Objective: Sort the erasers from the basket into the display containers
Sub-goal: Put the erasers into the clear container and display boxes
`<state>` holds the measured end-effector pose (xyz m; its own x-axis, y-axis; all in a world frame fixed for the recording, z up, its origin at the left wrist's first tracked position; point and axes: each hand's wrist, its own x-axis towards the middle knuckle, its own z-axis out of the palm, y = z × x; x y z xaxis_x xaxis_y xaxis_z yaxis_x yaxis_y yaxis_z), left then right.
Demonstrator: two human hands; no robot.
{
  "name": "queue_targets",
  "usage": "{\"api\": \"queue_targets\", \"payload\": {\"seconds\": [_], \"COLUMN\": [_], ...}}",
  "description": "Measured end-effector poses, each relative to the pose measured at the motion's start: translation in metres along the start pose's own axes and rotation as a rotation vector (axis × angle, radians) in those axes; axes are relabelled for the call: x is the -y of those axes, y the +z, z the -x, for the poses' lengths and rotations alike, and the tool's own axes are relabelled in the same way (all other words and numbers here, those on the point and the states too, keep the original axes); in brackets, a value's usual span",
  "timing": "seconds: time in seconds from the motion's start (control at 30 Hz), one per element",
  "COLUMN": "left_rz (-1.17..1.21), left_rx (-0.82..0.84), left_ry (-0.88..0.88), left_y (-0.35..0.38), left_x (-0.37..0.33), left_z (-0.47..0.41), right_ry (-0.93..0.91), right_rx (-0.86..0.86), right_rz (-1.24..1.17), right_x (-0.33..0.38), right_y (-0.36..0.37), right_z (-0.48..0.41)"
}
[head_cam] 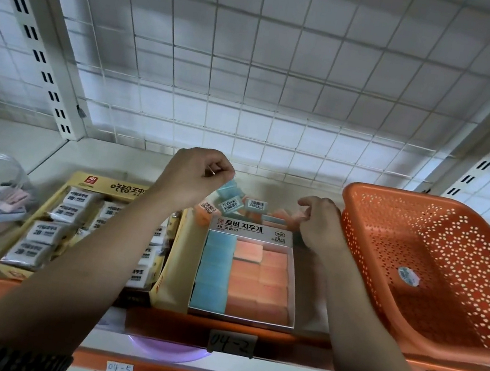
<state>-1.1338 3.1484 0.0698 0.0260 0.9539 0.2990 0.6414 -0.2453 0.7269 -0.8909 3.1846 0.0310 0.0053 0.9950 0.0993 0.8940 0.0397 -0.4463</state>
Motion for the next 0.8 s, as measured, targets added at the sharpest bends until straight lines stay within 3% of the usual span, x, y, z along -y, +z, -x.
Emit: {"api": "queue_targets", "payload": {"seconds": [0.13, 0.43, 0.8], "left_rz": [0.016, -0.253, -0.360], "left_rx": [0.162, 0.500, 0.731], "left_ry": [0.041, 0.132, 0.073], "left_y": [0.000, 0.060, 0.093], "left_x": [-0.028, -0.042, -0.050], "left_z": [-0.011, -0.047, -0.059], "right_ry": [-0.054, -0.113, -0.087], "right_rx": [-0.058, -0.119, -0.130], "right_rz": [-0.051, -0.262, -0.365], "right_x": [-0.010, -0.024, -0.034], "right_y": [0.006, 0.002, -0.005], "right_z": [0.003, 0.003, 0.006]}}
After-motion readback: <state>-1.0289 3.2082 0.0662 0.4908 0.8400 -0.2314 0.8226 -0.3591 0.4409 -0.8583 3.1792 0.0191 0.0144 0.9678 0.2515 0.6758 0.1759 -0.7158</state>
